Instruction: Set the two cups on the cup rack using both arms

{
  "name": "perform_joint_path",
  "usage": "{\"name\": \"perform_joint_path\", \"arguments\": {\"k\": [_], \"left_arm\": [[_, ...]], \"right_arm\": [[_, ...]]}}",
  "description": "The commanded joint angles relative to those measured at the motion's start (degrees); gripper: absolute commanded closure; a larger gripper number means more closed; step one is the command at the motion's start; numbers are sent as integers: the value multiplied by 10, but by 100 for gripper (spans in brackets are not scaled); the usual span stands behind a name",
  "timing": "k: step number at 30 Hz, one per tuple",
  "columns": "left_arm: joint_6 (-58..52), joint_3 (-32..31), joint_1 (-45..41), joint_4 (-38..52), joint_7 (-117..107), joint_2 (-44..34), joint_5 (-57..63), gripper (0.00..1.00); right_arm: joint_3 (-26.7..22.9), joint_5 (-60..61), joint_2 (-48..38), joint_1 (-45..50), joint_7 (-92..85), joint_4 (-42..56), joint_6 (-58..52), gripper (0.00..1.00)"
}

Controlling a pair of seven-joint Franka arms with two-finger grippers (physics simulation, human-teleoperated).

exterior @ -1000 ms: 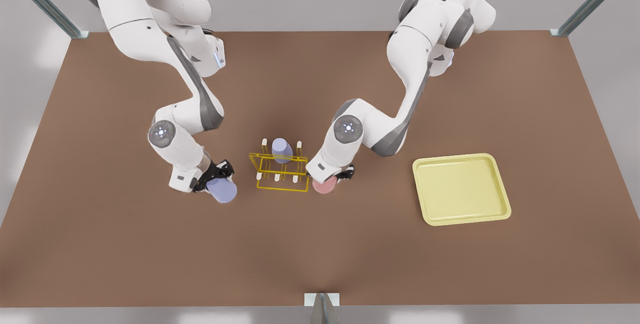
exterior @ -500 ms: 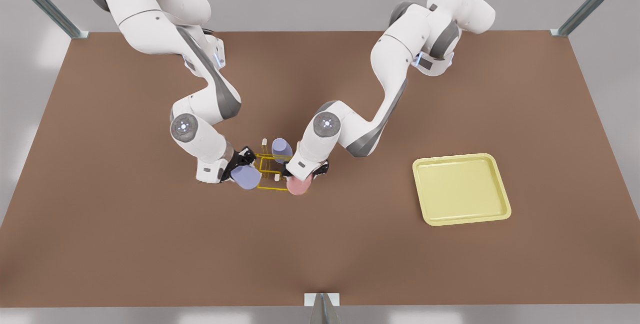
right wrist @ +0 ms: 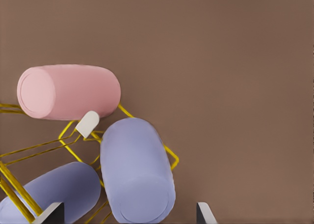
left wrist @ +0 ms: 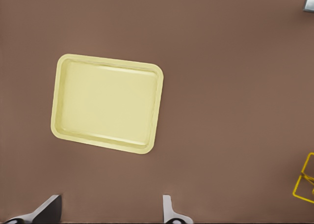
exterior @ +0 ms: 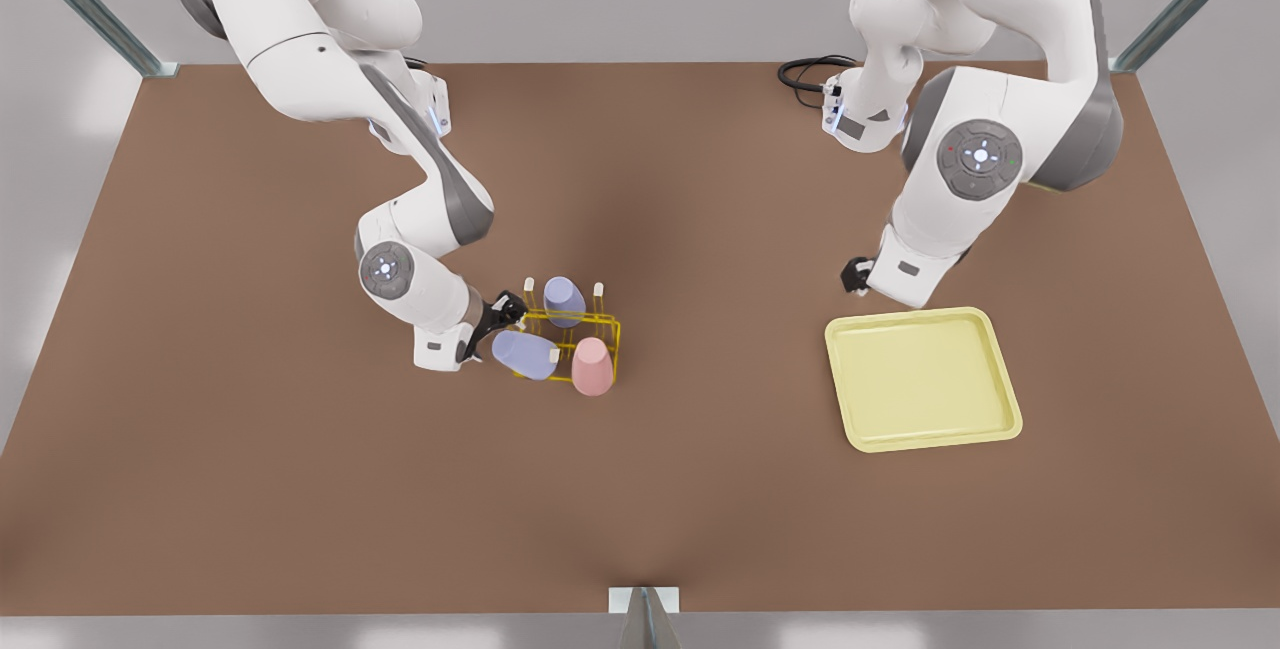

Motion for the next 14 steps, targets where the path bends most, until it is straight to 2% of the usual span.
{"name": "perform_joint_path", "arguments": {"k": [1,2,3,4,6,8,10,11,14], "left_arm": [[-113,-1,9,-2,243,-3,-9,0],[-114,-1,11,-2,251,-3,-23,0],[-114,-1,19,1,271,-5,-41,0],[-115,0,21,9,294,-6,-45,0],[-127,0,22,50,315,-1,-44,0],[-129,0,23,53,314,-1,-44,0],[-129,0,22,53,313,0,-42,0],[-130,0,23,52,313,0,-42,0],[-134,0,35,52,314,0,-42,0]], "right_arm": [[0,1,-2,-2,-4,24,-44,0],[-10,-4,-4,-4,3,88,-142,0],[-57,-49,-1,-1,4,161,-254,0],[-98,-98,-2,-4,4,203,-313,0],[-210,-127,-19,-8,2,236,-351,0],[-247,-125,-23,-14,0,325,-474,0],[-269,-121,-88,-15,-26,306,-494,0],[-283,-111,-138,-14,-27,255,-488,0],[-300,-91,-174,-13,-28,202,-480,0]]}}
